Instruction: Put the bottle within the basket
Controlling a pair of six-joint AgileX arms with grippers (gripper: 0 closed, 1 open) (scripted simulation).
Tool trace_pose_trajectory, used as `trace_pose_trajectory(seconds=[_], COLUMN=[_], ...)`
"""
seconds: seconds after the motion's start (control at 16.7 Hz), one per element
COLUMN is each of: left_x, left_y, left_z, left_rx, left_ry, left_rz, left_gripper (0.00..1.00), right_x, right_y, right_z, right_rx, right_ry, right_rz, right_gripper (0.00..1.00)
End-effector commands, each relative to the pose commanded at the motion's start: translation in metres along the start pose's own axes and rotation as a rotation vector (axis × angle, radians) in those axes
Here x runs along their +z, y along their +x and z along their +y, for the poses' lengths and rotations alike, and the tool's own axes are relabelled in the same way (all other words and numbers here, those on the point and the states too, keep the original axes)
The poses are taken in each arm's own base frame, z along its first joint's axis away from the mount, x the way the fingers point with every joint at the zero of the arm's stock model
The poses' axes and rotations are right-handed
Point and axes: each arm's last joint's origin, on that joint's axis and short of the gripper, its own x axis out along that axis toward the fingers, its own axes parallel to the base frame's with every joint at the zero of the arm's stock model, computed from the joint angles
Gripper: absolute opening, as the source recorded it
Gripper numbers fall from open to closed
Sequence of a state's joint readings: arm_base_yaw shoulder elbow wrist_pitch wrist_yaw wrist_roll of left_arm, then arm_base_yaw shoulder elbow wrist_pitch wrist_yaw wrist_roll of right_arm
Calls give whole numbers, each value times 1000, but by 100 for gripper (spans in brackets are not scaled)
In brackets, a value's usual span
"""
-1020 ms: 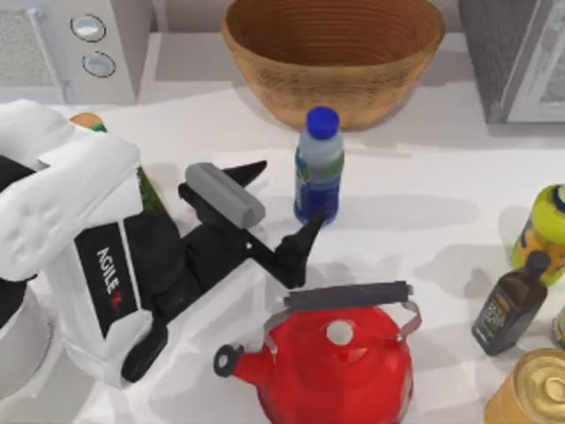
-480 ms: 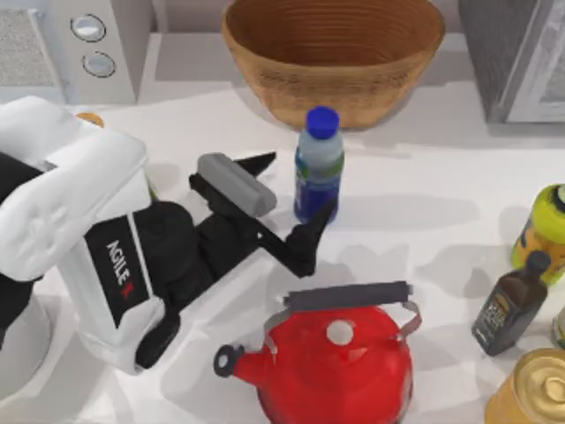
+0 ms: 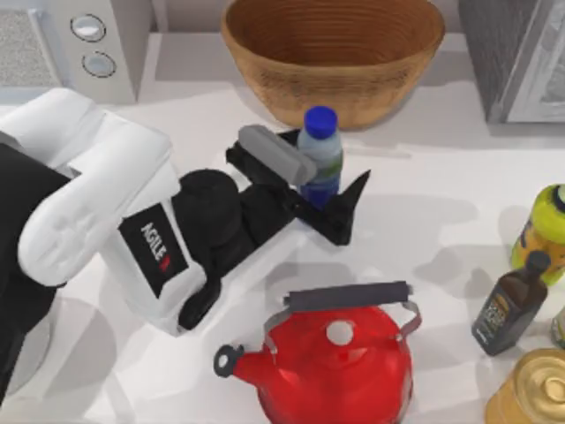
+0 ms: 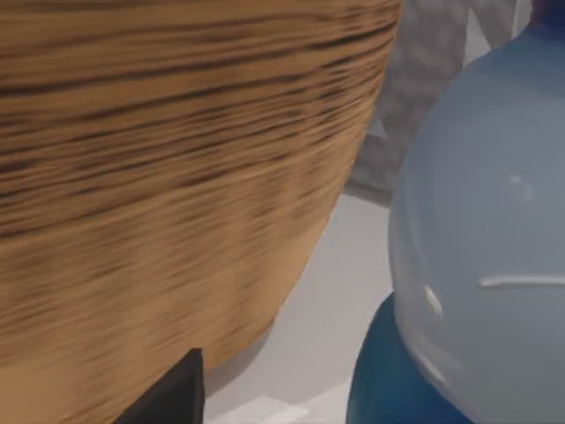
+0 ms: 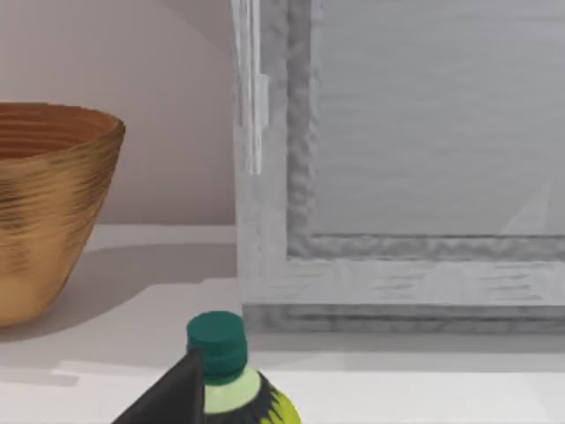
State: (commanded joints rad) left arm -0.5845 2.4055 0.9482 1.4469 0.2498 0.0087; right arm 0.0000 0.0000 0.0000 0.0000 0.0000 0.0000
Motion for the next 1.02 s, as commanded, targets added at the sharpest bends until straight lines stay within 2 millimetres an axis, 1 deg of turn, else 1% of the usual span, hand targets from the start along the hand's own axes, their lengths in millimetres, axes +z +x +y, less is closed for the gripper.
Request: trace_pose_trajectory(seconds=[0.12, 0.9, 0.96, 1.02], left_x=[0, 0, 0, 0], left_y=[0, 0, 0, 0], left_z=[0, 0, 0, 0], left_rx=[0, 0, 0, 0], left_ry=[0, 0, 0, 0], left_rz=[0, 0, 0, 0], left_gripper=[100, 2, 0, 0], right_x=[0, 0, 0, 0], right_y=[0, 0, 0, 0], right_z=[0, 0, 0, 0], right_rx=[0, 0, 0, 0], right_ry=[0, 0, 0, 0], right_rz=[0, 0, 0, 0], right_gripper=[100, 100, 100, 100])
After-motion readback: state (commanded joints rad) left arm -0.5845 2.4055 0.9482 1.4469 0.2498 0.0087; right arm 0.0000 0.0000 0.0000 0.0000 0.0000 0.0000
